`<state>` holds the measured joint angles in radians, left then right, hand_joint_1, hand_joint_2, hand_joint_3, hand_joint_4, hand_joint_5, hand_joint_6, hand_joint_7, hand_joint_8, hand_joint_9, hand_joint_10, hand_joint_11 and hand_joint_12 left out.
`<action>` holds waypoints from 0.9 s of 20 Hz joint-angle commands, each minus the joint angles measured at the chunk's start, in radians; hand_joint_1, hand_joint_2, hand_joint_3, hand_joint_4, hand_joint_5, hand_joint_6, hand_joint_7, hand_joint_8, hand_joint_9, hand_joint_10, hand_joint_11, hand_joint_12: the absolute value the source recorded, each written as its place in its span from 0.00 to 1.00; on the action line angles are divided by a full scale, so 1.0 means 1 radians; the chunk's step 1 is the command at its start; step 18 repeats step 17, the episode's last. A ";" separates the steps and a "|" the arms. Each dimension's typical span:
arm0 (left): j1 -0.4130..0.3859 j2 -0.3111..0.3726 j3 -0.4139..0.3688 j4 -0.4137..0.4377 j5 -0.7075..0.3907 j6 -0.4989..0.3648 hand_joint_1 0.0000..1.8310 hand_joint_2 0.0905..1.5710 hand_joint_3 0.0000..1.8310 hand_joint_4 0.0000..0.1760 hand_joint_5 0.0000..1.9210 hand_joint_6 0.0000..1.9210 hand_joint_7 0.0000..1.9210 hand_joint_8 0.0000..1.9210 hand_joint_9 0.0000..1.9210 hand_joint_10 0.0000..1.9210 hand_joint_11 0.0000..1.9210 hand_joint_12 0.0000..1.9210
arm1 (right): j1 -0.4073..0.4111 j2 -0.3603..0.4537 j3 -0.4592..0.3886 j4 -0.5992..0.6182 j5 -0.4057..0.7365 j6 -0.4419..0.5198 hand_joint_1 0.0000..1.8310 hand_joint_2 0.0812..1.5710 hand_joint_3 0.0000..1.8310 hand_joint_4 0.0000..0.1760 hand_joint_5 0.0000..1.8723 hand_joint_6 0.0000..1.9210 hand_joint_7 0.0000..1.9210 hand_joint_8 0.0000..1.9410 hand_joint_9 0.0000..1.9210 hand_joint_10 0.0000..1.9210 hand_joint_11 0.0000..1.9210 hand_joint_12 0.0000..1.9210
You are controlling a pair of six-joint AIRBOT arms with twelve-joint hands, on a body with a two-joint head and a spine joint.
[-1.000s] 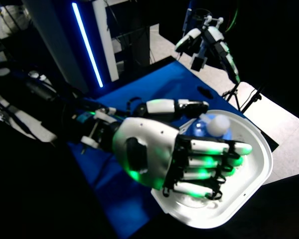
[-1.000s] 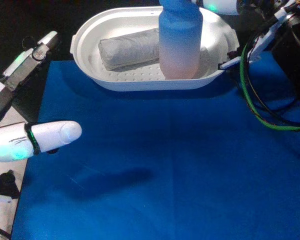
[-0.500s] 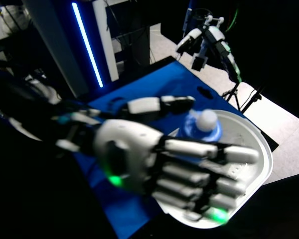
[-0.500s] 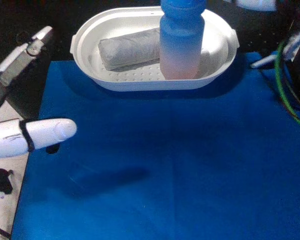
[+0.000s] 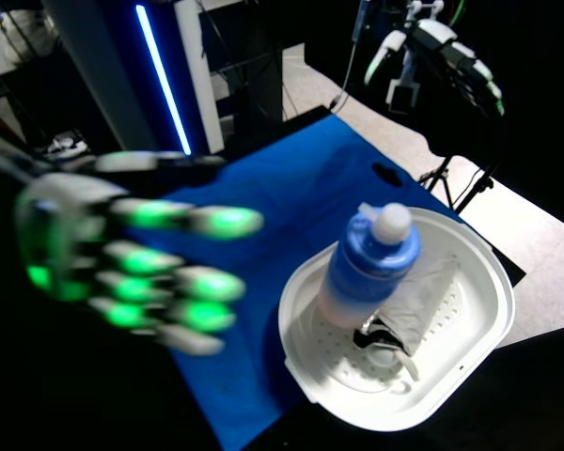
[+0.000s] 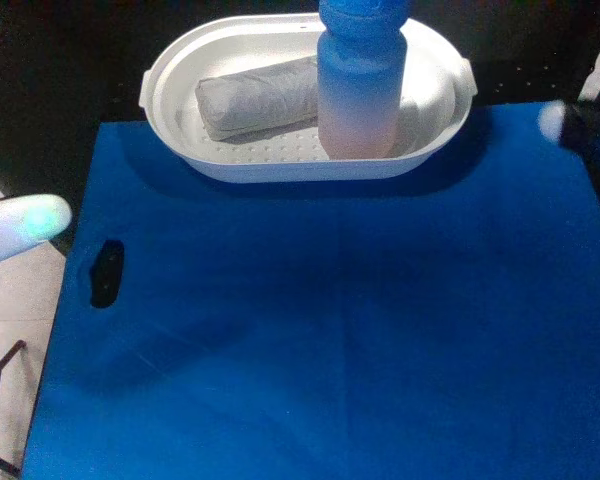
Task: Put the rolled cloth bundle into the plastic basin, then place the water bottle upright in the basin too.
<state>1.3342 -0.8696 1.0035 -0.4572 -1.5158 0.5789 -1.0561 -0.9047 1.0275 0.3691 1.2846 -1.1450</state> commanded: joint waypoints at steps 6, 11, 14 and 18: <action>0.076 0.023 -0.038 -0.066 -0.215 -0.004 0.30 0.52 0.00 1.00 0.00 0.00 0.00 0.00 0.00 0.00 0.00 0.00 | -0.201 0.038 -0.107 0.083 0.312 0.007 0.36 0.61 0.01 0.92 0.00 0.00 0.00 0.00 0.00 0.00 0.00 0.00; 0.085 0.020 -0.053 -0.065 -0.215 -0.003 0.30 0.52 0.00 1.00 0.00 0.00 0.00 0.00 0.00 0.00 0.00 0.00 | -0.254 0.031 -0.142 0.099 0.358 0.007 0.34 0.63 0.01 0.99 0.00 0.00 0.00 0.00 0.00 0.00 0.00 0.00; 0.085 0.020 -0.056 -0.062 -0.216 -0.003 0.29 0.52 0.00 1.00 0.00 0.00 0.00 0.00 0.00 0.00 0.00 0.00 | -0.254 0.041 -0.143 0.100 0.367 0.007 0.35 0.64 0.01 0.87 0.00 0.00 0.00 0.00 0.00 0.00 0.00 0.00; 0.085 0.019 -0.058 -0.060 -0.216 -0.002 0.28 0.51 0.00 1.00 0.00 0.00 0.00 0.00 0.00 0.00 0.00 0.00 | -0.254 0.046 -0.146 0.099 0.387 0.007 0.34 0.64 0.01 0.88 0.00 0.00 0.00 0.00 0.00 0.00 0.00 0.00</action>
